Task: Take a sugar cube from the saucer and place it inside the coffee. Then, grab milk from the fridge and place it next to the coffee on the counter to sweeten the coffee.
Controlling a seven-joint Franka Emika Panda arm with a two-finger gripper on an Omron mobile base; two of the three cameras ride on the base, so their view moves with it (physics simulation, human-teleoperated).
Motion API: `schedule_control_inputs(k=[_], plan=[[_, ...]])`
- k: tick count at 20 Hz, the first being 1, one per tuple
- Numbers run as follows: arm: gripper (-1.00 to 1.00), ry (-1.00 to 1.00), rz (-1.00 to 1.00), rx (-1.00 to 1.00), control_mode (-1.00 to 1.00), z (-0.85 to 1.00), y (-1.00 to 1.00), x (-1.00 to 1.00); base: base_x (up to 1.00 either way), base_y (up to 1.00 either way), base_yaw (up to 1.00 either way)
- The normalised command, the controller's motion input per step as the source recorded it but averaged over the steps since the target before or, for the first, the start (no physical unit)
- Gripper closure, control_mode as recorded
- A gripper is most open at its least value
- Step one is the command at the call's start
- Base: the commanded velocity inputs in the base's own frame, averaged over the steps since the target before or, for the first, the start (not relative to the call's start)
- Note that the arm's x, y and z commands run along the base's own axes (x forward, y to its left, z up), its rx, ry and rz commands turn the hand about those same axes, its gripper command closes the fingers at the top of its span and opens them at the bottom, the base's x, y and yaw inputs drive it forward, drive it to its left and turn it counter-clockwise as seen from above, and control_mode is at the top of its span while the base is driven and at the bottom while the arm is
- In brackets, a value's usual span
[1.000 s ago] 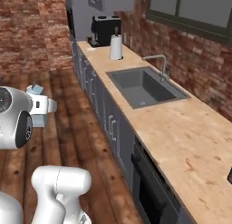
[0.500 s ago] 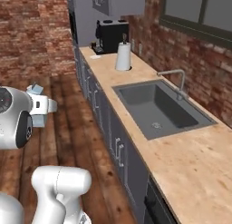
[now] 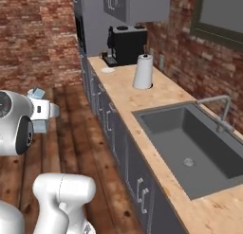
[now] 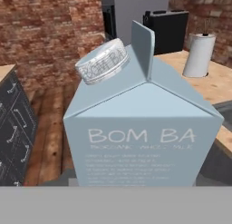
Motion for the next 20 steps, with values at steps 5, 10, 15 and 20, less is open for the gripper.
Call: schedule_control_inputs(k=[5, 10, 15, 20], plan=[[1.0, 0.0, 0.0, 0.0, 1.0, 0.0, 0.0, 0.0, 1.0, 0.61, 0.0], [1.0, 0.0, 0.0, 0.0, 1.0, 0.0, 0.0, 0.0, 1.0, 0.59, 0.0], [1.0, 0.0, 0.0, 0.0, 1.0, 0.0, 0.0, 0.0, 1.0, 0.63, -0.06], [1.0, 0.0, 0.0, 0.0, 1.0, 0.0, 0.0, 0.0, 1.0, 0.9, -0.29]])
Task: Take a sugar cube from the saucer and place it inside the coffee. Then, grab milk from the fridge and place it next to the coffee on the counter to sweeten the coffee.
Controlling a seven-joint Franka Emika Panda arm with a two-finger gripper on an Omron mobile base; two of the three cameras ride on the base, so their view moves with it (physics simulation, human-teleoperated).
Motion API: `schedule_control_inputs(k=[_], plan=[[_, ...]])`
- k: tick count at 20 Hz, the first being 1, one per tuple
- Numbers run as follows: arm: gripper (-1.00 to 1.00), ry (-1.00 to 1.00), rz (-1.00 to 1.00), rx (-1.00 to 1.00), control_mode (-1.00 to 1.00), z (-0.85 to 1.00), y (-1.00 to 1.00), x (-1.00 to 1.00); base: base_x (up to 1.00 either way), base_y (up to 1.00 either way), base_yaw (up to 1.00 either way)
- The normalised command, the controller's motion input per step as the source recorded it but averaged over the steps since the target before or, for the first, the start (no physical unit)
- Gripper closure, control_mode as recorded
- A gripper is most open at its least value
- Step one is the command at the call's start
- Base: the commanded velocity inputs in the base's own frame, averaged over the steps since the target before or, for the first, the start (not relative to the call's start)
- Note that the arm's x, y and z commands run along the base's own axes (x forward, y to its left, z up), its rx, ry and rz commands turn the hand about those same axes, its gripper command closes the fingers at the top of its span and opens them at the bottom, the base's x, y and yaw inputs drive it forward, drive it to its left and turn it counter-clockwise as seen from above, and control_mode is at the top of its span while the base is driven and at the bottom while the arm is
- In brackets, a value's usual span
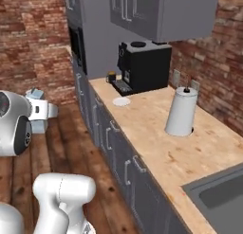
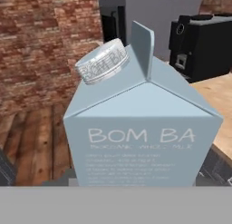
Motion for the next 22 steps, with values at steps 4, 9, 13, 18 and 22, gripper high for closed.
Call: schedule_control_inputs(k=[4, 9, 13, 18, 22], plan=[[1.0, 0.0, 0.0, 0.0, 1.0, 0.0, 0.0, 0.0, 1.0, 0.89, -0.36], [1.0, 0.0, 0.0, 0.0, 1.0, 0.0, 0.0, 0.0, 1.0, 0.85, -0.39], [1.0, 0.0, 0.0, 0.0, 1.0, 0.0, 0.0, 0.0, 1.0, 0.84, -0.43], [1.0, 0.0, 0.0, 0.0, 1.0, 0.0, 0.0, 0.0, 1.0, 0.87, -0.48], [1.0, 0.0, 0.0, 0.0, 1.0, 0.0, 0.0, 0.0, 0.98, 0.83, -0.55]])
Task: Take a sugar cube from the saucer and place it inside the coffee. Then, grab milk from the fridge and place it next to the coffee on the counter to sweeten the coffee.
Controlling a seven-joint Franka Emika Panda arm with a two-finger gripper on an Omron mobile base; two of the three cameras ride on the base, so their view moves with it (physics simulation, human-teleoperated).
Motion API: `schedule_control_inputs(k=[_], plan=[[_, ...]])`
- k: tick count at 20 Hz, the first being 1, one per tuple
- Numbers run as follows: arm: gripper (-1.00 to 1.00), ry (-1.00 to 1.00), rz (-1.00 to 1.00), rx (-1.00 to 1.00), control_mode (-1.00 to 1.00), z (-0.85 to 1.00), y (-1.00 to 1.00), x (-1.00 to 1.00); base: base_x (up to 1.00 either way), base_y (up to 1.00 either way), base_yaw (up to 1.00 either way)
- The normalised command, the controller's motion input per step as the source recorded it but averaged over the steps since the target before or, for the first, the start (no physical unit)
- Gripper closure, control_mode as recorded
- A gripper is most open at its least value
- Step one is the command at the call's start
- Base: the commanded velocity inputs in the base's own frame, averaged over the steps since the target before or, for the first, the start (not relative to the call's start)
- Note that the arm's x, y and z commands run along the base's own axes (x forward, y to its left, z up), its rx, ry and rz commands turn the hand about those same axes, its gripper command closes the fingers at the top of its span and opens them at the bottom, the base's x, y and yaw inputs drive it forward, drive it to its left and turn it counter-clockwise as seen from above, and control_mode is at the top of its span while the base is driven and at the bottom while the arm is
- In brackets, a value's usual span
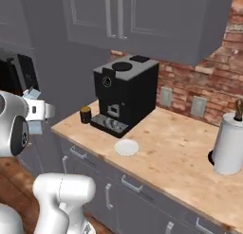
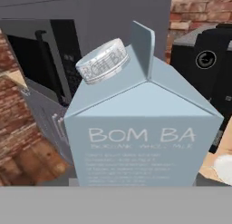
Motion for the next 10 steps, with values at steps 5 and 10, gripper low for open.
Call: schedule_control_inputs(k=[5, 10], plan=[[1.0, 0.0, 0.0, 0.0, 1.0, 0.0, 0.0, 0.0, 0.82, 0.77, -0.59], [1.0, 0.0, 0.0, 0.0, 1.0, 0.0, 0.0, 0.0, 0.17, 0.71, -0.67]])
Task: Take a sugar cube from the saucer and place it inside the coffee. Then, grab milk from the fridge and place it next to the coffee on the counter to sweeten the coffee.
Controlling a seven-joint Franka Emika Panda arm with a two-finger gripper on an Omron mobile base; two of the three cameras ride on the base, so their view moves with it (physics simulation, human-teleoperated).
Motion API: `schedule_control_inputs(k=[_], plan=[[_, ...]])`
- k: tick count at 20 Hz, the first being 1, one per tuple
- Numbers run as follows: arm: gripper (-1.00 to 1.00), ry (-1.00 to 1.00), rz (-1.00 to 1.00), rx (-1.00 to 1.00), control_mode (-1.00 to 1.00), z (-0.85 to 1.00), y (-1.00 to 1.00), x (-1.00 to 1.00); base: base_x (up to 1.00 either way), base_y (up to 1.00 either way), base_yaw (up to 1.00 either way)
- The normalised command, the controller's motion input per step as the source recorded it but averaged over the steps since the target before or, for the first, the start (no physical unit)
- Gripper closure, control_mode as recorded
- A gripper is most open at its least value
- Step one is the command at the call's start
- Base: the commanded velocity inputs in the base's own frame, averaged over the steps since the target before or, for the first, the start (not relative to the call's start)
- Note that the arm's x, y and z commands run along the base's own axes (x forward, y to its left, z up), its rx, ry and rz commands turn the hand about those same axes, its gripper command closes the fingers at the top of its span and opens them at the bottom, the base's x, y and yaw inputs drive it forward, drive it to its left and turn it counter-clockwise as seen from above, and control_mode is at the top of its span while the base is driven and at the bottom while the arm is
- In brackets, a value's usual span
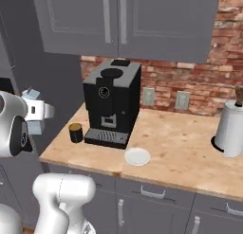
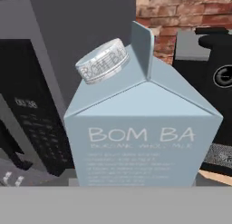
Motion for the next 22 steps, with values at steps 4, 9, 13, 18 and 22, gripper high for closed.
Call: schedule_control_inputs(k=[4, 9, 13, 18, 22], plan=[[1.0, 0.0, 0.0, 0.0, 1.0, 0.0, 0.0, 0.0, -0.03, 0.25, -0.77], [1.0, 0.0, 0.0, 0.0, 1.0, 0.0, 0.0, 0.0, -0.18, 0.59, -0.42], [1.0, 0.0, 0.0, 0.0, 1.0, 0.0, 0.0, 0.0, -0.32, 0.52, 0.0], [1.0, 0.0, 0.0, 0.0, 1.0, 0.0, 0.0, 0.0, -0.45, 0.12, 0.01], [1.0, 0.0, 0.0, 0.0, 1.0, 0.0, 0.0, 0.0, -0.26, -0.13, 0.0]])
